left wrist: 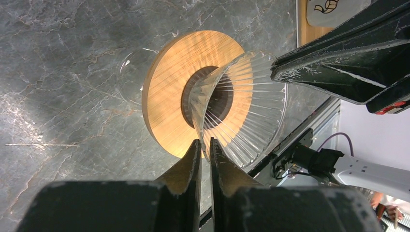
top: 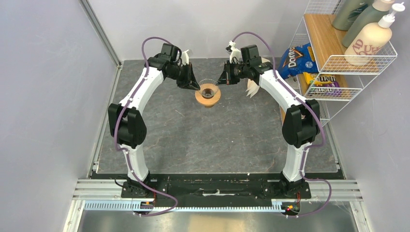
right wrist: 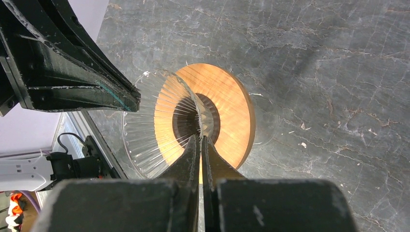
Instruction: Place the coffee filter in the dripper
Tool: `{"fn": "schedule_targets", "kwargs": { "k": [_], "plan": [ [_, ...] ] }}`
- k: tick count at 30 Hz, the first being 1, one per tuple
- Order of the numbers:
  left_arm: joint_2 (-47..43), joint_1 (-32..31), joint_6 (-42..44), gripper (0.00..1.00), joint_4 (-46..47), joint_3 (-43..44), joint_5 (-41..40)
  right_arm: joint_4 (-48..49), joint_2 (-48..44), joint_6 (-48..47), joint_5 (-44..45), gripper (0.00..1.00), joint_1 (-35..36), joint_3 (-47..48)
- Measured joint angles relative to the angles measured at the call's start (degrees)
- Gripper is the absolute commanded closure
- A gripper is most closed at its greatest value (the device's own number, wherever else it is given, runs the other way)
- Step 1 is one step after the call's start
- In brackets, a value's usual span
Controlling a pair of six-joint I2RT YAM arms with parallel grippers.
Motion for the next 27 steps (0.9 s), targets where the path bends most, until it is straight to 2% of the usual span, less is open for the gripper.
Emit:
{"fn": "schedule_targets", "kwargs": {
  "k": [6,10,13,16,17,20,24,27],
  "plan": [
    [0.0,-0.7,0.8,0.83,-1.4,1.4,-1.7,-0.6,0.0,-1.6,0.1,0.9,0.1,0.4],
    [0.1,-1.0,0.8,0.79,-1.8,1.9,-2.3,-1.6,0.0,-2.7,0.1,0.78,0.1,0.9],
    [0.2,-1.2,0.9,0.66,-1.8,1.9,-2.3,-2.7,0.0,-3.2,0.0,0.68,0.3,1.2],
    [0.4,-1.5,1.0,0.6,-2.0,1.9,-2.4,-4.6,0.0,-3.5,0.1,0.6,0.6,1.2],
    [0.5,-1.6,1.0,0.56,-2.1,1.9,-2.3,-5.2,0.1,-3.5,0.1,0.58,0.7,1.2],
    [0.7,-1.7,1.0,0.54,-2.4,1.9,-2.3,-6.6,0.2,-3.6,0.0,0.48,0.9,1.2],
    [0.8,-1.5,1.0,0.37,-2.9,2.8,-2.3,-7.9,0.2,-3.5,-0.1,0.36,1.0,1.8],
    [0.8,-1.0,1.0,0.35,-2.8,3.9,-2.3,-8.8,0.2,-3.3,-0.1,0.28,1.1,3.2]
  ]
}}
